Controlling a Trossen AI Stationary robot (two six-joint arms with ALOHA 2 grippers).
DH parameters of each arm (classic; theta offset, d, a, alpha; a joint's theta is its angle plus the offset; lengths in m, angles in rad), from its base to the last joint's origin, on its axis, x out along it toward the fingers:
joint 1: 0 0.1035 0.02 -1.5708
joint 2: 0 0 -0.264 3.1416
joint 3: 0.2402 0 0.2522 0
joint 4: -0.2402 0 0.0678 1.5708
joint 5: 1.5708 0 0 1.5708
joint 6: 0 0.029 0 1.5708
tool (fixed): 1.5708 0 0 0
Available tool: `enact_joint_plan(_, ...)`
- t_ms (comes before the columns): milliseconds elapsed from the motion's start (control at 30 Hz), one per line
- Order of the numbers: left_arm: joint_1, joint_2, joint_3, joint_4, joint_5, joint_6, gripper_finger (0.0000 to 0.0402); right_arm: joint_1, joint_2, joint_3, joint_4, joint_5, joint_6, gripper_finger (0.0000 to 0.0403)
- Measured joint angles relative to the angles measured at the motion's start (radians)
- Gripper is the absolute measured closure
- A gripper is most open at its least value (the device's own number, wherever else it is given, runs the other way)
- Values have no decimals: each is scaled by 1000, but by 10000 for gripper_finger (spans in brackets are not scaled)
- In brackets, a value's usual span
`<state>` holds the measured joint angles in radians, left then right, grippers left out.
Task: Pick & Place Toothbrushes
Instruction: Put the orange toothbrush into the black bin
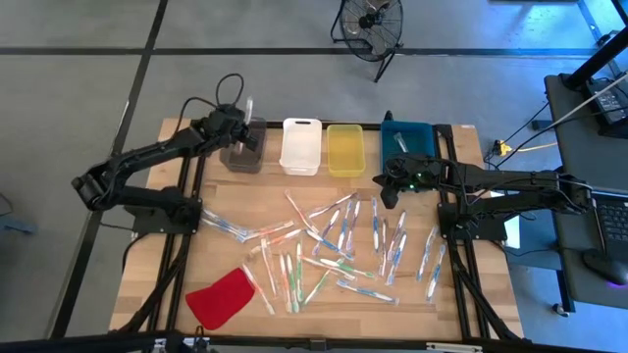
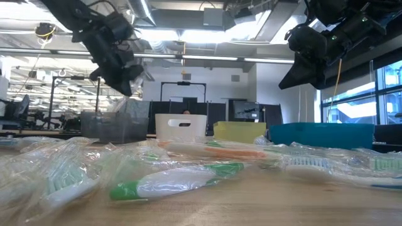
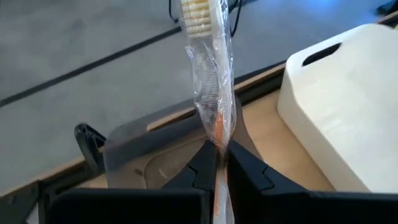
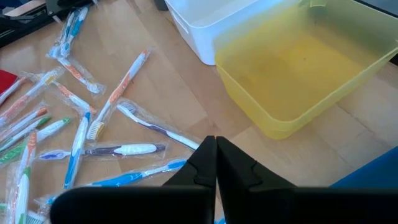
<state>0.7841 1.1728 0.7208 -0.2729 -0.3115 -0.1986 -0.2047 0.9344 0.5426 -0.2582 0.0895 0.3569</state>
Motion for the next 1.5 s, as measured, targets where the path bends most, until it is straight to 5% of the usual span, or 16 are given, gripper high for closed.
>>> enact_joint_plan(567,0,157,0,-45,0,-50,384,0,0,0,-1,0,2,361)
enact_joint_plan(1167,0,231,0,-44,-11,-27,384,0,0,0,-1,0,3,398)
enact_joint_plan(1500,13,231,0,-44,-10,27,366,16,0,0,-1,-3,48,372)
